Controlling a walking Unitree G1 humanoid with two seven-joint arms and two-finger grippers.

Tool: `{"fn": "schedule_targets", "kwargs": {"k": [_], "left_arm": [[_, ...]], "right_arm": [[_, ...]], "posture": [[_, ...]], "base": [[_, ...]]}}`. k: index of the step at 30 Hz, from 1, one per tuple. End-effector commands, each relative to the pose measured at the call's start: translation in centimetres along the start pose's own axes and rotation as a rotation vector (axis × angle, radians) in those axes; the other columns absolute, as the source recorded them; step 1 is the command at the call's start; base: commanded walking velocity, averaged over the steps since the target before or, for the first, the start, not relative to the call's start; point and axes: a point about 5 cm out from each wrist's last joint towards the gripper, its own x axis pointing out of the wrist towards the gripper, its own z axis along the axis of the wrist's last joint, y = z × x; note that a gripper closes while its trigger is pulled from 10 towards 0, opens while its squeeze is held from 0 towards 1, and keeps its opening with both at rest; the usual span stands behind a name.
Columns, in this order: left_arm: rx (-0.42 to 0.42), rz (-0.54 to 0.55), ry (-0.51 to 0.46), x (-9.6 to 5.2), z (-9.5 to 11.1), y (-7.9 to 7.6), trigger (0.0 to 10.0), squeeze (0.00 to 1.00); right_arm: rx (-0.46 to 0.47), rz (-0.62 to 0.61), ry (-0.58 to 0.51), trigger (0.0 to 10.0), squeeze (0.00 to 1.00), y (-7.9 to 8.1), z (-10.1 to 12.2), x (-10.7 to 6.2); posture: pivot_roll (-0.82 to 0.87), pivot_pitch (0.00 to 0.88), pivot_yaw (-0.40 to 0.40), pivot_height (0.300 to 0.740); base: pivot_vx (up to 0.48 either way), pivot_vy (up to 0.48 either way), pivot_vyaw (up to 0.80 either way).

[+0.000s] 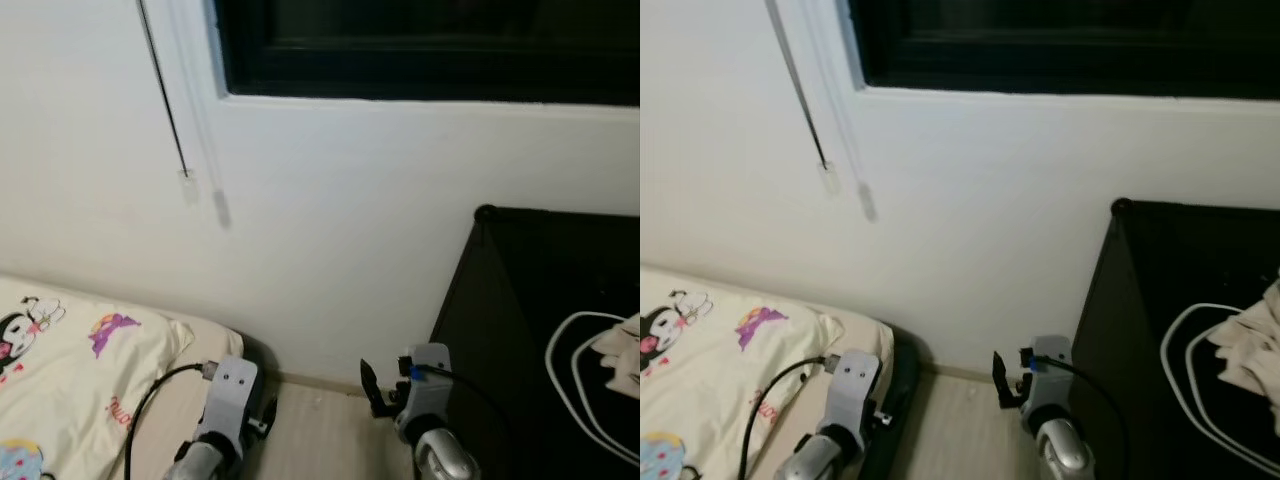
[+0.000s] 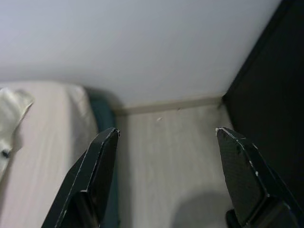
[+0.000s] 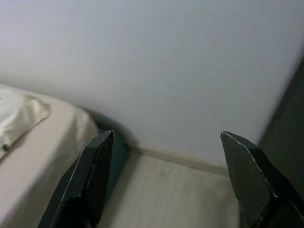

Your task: Clean up the room

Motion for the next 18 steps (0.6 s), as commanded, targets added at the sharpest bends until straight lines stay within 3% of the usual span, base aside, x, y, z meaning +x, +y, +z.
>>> {"fn": "schedule_targets", "kwargs": {"k": [1,18], "left_arm": [[0.001,0.033,0.008,-0.33,-0.26,0.87,10.0,0.00],[0.037,0.039,-0.010,-0.29,-0.04,0.47,10.0,0.00]], "right_arm": [[0.026,0.019,0.017,10.0,0.00,0.87,-0.43,0.01],[-0.031,0.055,0.028,10.0,0.00,1.14,-0.53,0.03]], "posture": [[-0.05,0.146,0.016,0.740],[-0.05,0.145,0.015,0.740]], "base": [[0.000,0.000,0.00],[0.000,0.000,0.04]]}}
